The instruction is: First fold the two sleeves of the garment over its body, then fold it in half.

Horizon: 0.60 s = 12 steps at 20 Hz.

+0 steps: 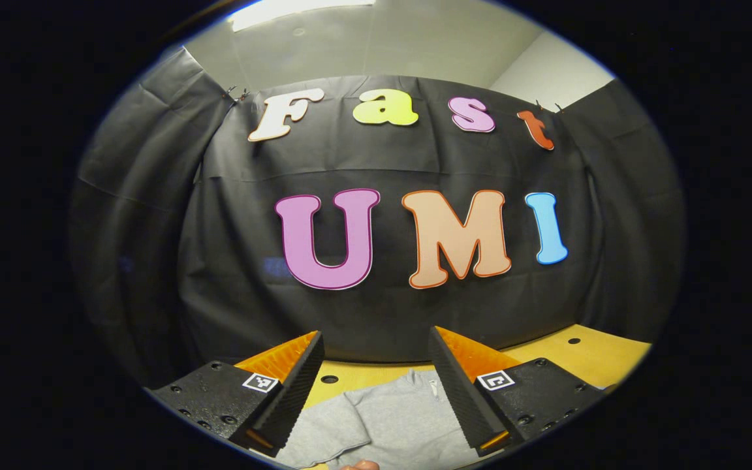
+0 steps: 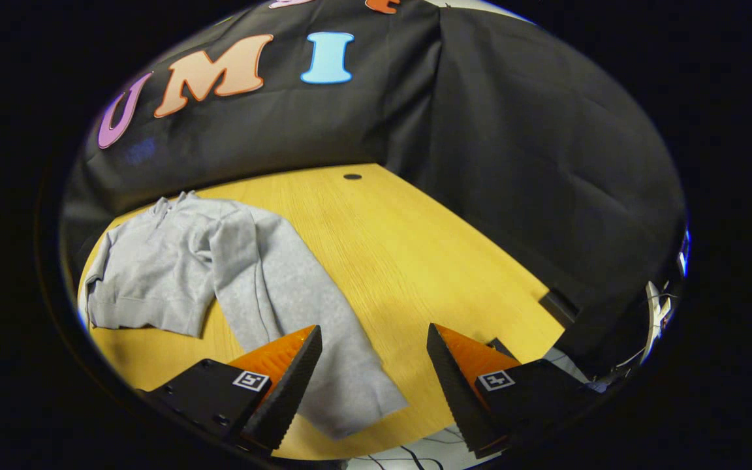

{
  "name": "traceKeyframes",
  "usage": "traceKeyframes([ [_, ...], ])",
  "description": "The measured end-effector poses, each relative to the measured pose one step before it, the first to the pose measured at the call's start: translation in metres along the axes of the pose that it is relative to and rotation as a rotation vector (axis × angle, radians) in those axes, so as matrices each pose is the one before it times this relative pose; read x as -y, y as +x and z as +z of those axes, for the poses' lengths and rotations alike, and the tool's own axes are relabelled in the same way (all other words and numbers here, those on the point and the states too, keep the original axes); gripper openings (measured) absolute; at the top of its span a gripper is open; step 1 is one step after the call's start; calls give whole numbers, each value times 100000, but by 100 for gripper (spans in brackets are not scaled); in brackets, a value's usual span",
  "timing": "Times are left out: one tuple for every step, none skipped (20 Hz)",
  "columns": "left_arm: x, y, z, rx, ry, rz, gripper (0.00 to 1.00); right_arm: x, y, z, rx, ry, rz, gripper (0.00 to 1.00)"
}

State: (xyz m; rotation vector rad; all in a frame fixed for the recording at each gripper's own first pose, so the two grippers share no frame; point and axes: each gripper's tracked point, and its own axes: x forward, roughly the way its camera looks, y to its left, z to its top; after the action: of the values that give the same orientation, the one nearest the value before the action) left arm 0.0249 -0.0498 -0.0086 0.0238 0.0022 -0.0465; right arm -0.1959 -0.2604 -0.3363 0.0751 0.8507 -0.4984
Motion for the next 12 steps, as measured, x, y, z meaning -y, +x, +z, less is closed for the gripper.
traceKeyframes([
  [-86,94,-78,-295,-22,138,96,279,-33,-840,-2394,101,-554,100],
  [-218,15,-148,-155,-21,212,96,67,17,-859,-2291,117,-172,100],
  [-63,111,-67,-143,77,117,96,-86,11,-640,-1880,290,327,100],
  [-55,102,-64,-72,23,64,96,-185,148,-476,-1642,79,344,100],
  [-49,39,-66,-242,28,-9,94,4,119,-349,-870,66,61,100],
  [-2,184,-172,-414,75,-66,96,-99,7,21,-101,475,-20,100],
  [-50,68,-93,-195,0,-74,96,-92,155,-120,-532,461,92,100],
  [-54,25,-112,-91,-33,-38,96,-127,97,-229,-1116,401,199,100],
  [-78,34,-56,-172,73,-66,94,-227,175,-245,-1040,1102,748,100],
  [-48,125,-27,-94,197,12,94,-304,147,49,-681,2372,1390,100],
  [-176,-26,23,95,194,140,92,-205,86,-342,-1622,2893,915,97],
  [-65,104,-108,-7,164,57,94,-177,-131,-58,-152,1905,405,94],
])
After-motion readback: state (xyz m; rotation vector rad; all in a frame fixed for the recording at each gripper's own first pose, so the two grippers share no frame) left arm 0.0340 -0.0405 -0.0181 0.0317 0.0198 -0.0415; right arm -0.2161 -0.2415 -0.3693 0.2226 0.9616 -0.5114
